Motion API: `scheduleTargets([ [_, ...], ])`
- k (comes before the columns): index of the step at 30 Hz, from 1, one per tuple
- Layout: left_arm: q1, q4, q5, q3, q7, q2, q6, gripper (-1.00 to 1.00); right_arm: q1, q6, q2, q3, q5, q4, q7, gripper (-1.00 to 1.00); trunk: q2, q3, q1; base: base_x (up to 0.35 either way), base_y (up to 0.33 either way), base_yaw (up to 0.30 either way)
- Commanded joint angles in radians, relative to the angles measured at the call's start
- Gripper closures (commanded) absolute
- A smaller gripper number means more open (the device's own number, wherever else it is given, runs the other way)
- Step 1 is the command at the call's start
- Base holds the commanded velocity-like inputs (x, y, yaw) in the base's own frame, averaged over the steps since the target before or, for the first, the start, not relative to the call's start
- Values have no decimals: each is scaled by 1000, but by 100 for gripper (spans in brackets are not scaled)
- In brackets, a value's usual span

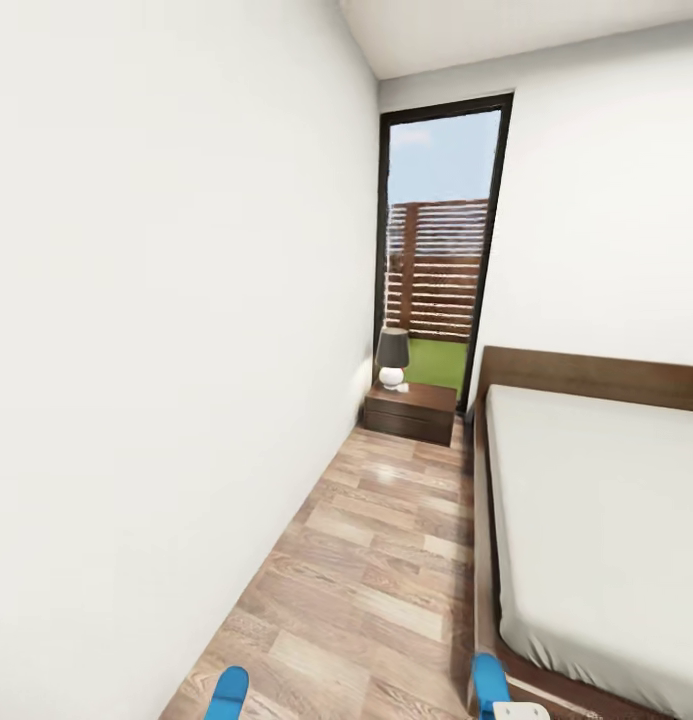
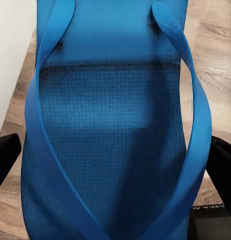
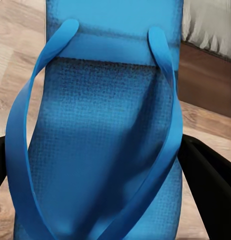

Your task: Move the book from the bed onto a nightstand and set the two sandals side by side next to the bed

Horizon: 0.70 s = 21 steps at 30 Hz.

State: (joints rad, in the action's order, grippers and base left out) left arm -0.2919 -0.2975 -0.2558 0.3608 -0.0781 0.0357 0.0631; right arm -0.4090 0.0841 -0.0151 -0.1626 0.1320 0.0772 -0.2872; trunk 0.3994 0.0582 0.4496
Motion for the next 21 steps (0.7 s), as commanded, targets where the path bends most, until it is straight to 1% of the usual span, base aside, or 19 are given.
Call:
scheduleTargets([
  [1,0,-3,-10,9,-6,1,6,100,-1,5,0,-8,12,-2,-3,100,1,1,0,0,0,-224],
  [9,0,-3,-10,9,-6,1,6,100,-1,5,0,-8,12,-1,-3,100,1,9,0,0,0,-198],
  [16,0,-3,-10,9,-6,1,6,100,-1,5,0,-8,12,-1,-3,100,1,10,0,0,0,-48],
  [21,0,-3,-10,9,-6,1,6,100,0,5,0,-8,12,-1,8,100,1,5,0,0,0,-9],
])
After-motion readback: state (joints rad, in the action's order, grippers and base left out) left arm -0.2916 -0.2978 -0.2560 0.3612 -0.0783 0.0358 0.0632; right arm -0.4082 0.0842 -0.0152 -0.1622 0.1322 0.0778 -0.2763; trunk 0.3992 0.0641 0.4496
